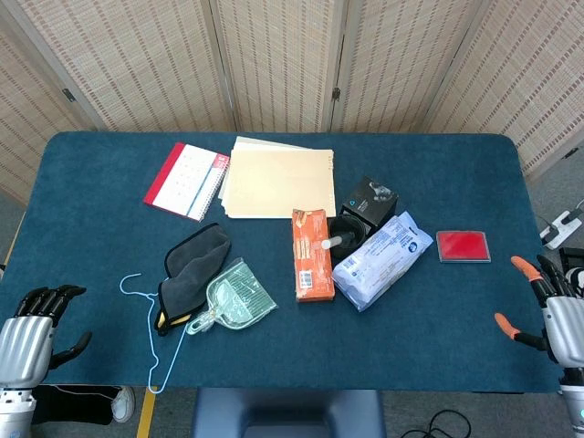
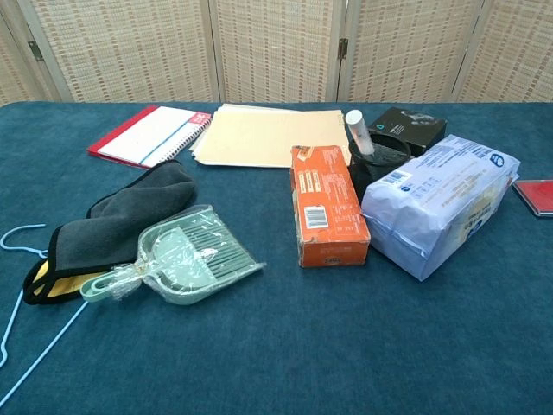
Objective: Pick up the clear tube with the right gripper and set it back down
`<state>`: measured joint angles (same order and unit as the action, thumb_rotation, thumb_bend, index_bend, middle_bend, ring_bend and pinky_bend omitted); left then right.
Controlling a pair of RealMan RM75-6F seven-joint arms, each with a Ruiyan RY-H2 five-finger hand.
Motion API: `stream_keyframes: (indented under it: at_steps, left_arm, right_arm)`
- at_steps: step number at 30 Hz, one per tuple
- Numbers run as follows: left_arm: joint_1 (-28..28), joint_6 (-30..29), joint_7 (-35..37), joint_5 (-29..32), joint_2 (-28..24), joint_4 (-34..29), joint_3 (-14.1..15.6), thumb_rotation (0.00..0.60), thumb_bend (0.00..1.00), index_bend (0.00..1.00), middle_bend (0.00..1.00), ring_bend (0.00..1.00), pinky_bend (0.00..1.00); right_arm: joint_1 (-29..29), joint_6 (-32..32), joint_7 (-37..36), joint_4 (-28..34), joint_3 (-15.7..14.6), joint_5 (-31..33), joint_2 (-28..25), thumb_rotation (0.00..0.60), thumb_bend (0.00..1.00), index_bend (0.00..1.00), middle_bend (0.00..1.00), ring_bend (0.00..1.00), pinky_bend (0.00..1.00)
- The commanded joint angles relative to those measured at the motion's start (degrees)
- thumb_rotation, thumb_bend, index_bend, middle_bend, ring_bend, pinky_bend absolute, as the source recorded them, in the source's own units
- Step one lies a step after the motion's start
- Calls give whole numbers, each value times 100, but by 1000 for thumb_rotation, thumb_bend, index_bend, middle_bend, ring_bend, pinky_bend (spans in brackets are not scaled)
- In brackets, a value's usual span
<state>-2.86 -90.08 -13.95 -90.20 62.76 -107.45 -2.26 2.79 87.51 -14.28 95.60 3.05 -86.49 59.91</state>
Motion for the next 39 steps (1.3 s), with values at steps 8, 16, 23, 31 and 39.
stream_keyframes:
  at_steps: [8,16,23,31,39]
  left_arm:
    - [-21,41,-31,58,11,-4,-22,600,266,286,296,278,222]
    - [-35,72,-55,70,1,-59,-22,600,264,286,296,278,222]
    - [4,19,-10,58,-26,-65,-5,600,264,287,295,279,222]
    - [103,-70,76,77,-53,-27,44,600,265,287,296,279,222]
    - [150,-99,171,127,-79,26,45,600,265,286,295,279,223]
  right_arm:
    - [38,-87,2,61,31,-1,14,600,176,122,181,10,117]
    - [387,-536,-79,249,272,193,19,600,229,146,231,40,118]
    - [1413,-1924,260,606,737,692,-12,600,327,273,265,54,118]
    - [2696,-3251,973,500,1287,1679,574,600,91,322,257,52,109]
    - [3577,-3641,2233,-7,1380,2598,1429,600,106,345,188,0,17]
